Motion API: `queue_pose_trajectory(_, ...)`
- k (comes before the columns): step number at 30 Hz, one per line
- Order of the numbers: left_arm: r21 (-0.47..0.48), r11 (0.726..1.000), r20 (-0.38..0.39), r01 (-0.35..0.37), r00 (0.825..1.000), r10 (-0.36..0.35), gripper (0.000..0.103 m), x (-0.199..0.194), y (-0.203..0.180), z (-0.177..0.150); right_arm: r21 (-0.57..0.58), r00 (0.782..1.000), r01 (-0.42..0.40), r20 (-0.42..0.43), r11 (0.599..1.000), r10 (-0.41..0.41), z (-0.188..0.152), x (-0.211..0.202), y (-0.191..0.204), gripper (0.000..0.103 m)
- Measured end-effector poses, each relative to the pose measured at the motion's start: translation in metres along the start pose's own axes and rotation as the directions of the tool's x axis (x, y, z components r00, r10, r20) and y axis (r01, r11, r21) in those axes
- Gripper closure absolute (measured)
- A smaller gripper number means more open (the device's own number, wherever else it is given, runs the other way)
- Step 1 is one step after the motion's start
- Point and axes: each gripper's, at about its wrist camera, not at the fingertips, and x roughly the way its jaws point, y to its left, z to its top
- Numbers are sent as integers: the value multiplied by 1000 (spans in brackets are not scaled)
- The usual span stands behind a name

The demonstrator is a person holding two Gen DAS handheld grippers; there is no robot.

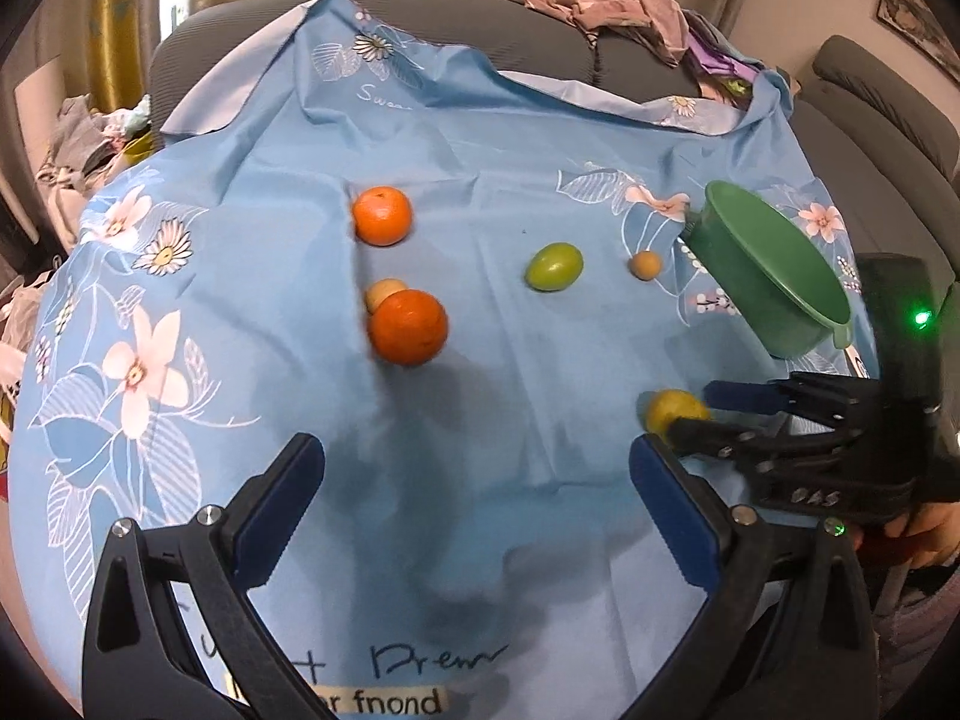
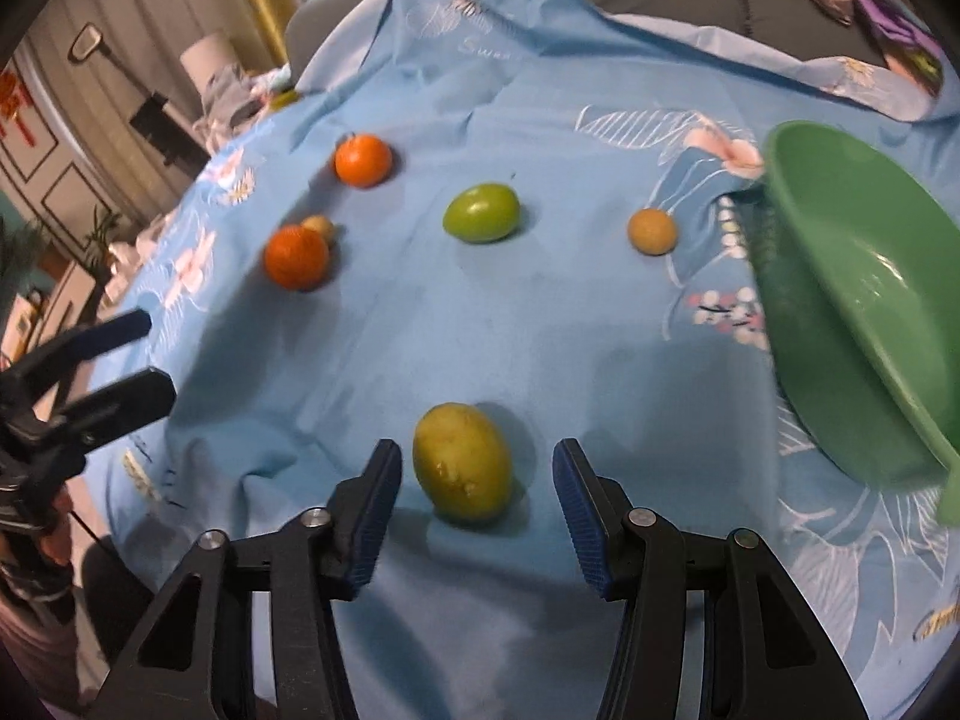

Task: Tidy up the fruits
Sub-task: 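Close the right tool on the yellow mango while the left tool approaches the green plum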

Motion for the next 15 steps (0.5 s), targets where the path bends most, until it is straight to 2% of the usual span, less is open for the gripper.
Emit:
queue_pose_trajectory(2,7,1000,-7,5,1000,-5,1,5,-1,3,-14,1000,5,-16,1000,-5,1,7,0,52)
queue_pose_trajectory(3,10,1000,-11,10,1000,-9,1,9,-2,5,-19,1000,-6,-22,1000,5,1,11,0,62)
queue_pose_trajectory(4,13,1000,-13,13,1000,-13,1,11,-2,7,-25,1000,-14,-22,1000,13,1,12,0,65)
queue_pose_trajectory(7,16,1000,-17,26,1000,-26,1,18,-3,14,-37,1000,-12,0,999,12,3,12,-2,65)
queue_pose_trajectory(15,54,998,-17,42,999,-41,2,47,-17,47,74,997,-30,67,997,25,19,12,-38,65)
